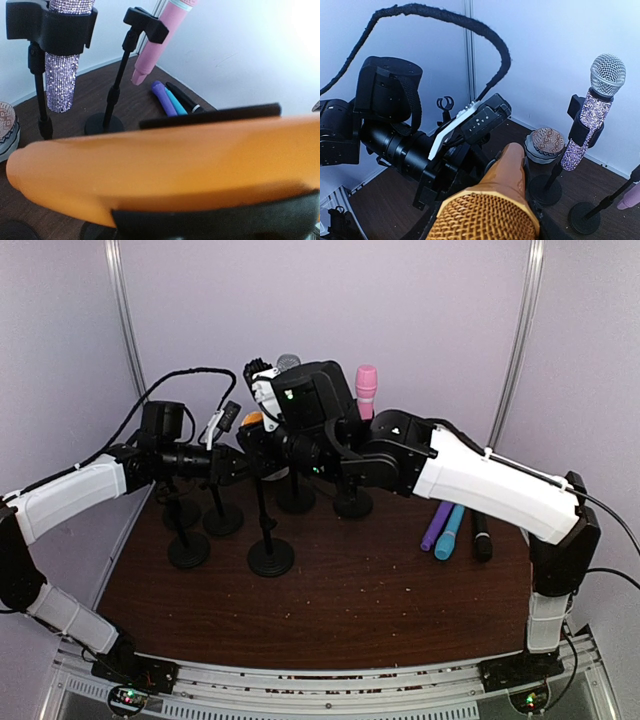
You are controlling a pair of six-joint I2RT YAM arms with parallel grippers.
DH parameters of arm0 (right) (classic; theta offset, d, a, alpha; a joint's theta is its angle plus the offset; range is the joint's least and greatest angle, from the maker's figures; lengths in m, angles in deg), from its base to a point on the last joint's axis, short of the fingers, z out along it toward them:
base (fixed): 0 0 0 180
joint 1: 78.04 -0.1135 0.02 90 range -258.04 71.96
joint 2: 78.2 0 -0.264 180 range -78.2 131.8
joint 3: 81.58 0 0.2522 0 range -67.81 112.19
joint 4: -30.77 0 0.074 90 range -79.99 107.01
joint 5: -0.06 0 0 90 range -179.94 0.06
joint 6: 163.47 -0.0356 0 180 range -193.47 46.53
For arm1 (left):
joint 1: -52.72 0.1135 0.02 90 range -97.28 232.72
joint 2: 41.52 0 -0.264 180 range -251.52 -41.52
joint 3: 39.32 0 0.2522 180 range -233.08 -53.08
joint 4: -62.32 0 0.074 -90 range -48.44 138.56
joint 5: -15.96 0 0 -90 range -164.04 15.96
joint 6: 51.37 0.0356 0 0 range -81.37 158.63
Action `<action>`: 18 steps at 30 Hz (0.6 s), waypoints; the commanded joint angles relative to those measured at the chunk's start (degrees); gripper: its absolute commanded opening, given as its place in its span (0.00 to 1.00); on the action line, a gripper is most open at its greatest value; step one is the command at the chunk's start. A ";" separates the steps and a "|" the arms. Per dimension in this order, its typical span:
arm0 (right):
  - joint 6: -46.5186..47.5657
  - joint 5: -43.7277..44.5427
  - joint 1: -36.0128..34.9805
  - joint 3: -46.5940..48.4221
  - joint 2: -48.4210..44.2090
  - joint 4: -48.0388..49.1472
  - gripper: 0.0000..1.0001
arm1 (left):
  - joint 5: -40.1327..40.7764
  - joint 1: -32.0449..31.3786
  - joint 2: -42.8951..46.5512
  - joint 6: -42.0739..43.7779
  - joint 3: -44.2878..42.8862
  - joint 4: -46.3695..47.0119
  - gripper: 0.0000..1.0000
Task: Remove the microphone from the stand
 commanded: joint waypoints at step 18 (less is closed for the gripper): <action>4.27 1.57 -2.33 -14.47 -8.56 14.96 0.00 | 2.40 0.16 -0.19 -0.93 2.91 9.20 0.00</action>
